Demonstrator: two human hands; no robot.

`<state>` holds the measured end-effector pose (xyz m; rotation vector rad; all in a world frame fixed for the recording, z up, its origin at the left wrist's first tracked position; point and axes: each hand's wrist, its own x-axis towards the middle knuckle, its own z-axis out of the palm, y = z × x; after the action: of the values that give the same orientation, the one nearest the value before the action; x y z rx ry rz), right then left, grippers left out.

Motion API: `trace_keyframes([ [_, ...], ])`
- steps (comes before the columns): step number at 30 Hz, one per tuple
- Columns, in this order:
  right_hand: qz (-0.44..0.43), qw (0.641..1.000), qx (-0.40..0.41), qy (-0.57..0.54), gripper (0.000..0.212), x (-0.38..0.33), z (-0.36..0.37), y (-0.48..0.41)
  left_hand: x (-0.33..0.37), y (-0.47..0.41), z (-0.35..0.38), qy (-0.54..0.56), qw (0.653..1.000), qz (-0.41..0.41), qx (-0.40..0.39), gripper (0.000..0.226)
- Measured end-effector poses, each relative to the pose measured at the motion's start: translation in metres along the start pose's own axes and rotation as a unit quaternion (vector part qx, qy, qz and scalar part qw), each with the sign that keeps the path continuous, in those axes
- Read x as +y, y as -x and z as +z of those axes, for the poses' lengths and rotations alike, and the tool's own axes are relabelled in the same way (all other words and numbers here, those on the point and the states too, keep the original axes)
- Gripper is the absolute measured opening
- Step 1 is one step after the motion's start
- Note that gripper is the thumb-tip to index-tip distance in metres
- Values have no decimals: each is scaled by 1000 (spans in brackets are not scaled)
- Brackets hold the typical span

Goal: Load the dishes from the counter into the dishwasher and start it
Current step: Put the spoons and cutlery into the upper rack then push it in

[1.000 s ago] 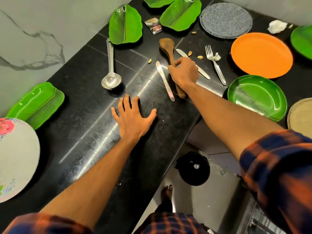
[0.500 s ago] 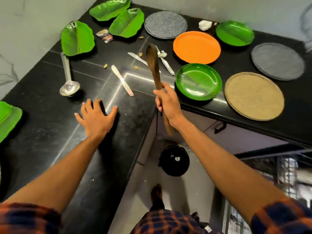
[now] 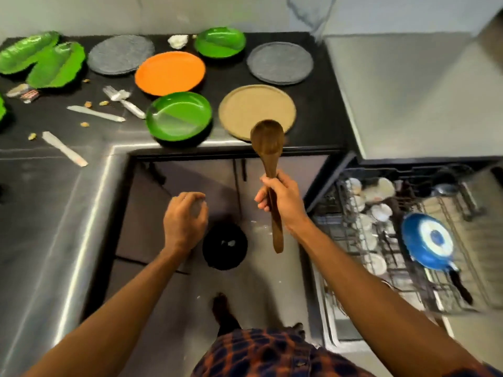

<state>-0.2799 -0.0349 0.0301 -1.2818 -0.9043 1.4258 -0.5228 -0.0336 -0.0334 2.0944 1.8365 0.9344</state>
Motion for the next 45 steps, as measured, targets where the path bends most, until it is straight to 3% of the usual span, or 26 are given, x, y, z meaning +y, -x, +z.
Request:
trace_keyframes([
  [6, -53, 989, 132, 38, 6, 17, -159, 63, 143, 36, 88, 54, 985, 84, -140, 12],
  [9, -53, 977, 193, 71, 18, 24, -231, 94, 202, 45, 128, 65, 972, 126, -185, 8],
  [12, -37, 963, 262, 59, 10, 33, -299, 125, 259, 49, 163, 75, 954, 177, -231, 12],
  [22, -44, 893, 444, 56, 5, 25, -465, 173, 388, 33, 244, 76, 899, 316, -294, 18],
  [31, 5, 850, 496, 178, 33, 14, -562, 157, 497, -59, 331, 65, 854, 428, -288, 26],
  [35, 28, 830, 518, 204, 20, 8, -596, 137, 545, -94, 368, 32, 836, 478, -266, 33],
  [45, 35, 821, 539, 186, 34, 20, -650, 57, 616, -149, 465, -7, 801, 511, -312, 62],
])
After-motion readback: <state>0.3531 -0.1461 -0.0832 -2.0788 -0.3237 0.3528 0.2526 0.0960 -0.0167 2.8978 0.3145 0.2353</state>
